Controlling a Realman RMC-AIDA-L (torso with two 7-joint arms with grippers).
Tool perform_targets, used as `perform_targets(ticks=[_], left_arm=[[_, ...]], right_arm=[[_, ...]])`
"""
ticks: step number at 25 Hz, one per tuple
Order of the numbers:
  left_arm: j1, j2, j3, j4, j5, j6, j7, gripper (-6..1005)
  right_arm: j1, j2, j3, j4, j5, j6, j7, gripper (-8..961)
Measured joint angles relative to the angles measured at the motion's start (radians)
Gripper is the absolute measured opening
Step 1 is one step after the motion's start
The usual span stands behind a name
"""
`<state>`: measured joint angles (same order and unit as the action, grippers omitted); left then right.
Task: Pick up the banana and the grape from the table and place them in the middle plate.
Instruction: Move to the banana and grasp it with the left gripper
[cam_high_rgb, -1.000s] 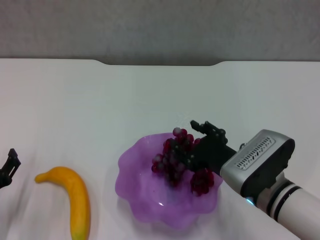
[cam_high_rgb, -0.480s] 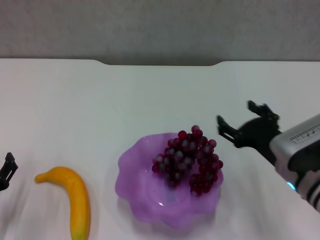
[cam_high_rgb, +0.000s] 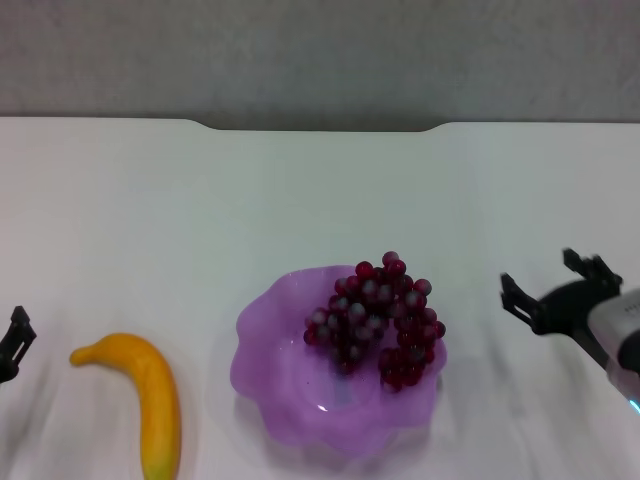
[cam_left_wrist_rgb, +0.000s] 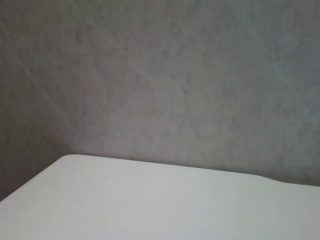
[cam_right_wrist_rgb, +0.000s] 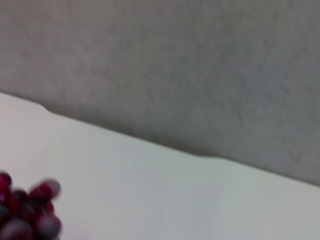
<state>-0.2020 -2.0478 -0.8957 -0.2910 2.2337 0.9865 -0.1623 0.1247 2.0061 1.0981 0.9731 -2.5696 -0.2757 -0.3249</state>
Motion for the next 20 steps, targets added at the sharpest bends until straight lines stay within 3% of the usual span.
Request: perform_targets(ticks=[4,10,14,17,20], left_arm=[[0.007,0.002,0.025,-0.033,0.018,-0.003,-0.012,879],[0.018,0.006,0.036,-0.093,0.038,0.001,-0.009,879],[0.011,0.005,0.079,-0.117,0.039,-0.005,-0.027,879],[0.021,0.015,0.107,-0.188,0.052,-0.001,-0.029,879],[0.057,0.033,0.066,-0.293,0.118,-0.029,-0.024,880]], right_arm=[[-0.005,0.0,0.015,-0.068,0.0,-0.025,0.0,884],[0.015,0.002,0.003,-0.223,-0.001,-0.272,0.006,884],[0.03,0.004,-0.022,-0.281,0.001,-0.334,0.026,884],[0.042,0.006,-0.031,-0.328,0.001,-0.351,0.044,883],[0.058,0.005,-0.042,-0.362,0.001,-0.352,0.056,883]])
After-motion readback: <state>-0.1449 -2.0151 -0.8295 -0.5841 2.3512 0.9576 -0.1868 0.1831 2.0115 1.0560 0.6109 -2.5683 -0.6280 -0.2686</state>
